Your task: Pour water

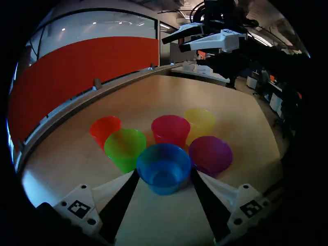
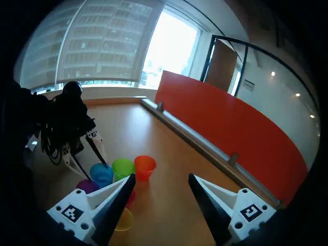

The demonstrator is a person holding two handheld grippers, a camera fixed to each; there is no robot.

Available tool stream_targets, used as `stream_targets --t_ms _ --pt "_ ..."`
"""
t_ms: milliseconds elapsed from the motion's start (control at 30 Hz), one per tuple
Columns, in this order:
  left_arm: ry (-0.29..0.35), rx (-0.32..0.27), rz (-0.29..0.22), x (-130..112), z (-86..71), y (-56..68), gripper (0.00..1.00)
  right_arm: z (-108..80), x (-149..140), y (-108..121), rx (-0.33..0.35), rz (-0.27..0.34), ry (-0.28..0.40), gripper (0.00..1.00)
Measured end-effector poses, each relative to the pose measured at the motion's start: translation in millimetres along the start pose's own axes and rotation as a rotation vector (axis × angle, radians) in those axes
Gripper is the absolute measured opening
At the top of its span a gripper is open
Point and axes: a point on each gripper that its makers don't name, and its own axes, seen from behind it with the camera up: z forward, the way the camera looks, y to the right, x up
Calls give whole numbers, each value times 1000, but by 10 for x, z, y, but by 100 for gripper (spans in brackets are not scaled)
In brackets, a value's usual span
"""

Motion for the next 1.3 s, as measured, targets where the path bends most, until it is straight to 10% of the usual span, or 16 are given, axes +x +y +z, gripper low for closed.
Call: stream_targets --t_ms 1300 --pt "16 12 23 80 143 -26 89 3 -76 56 -11 -2 -5 100"
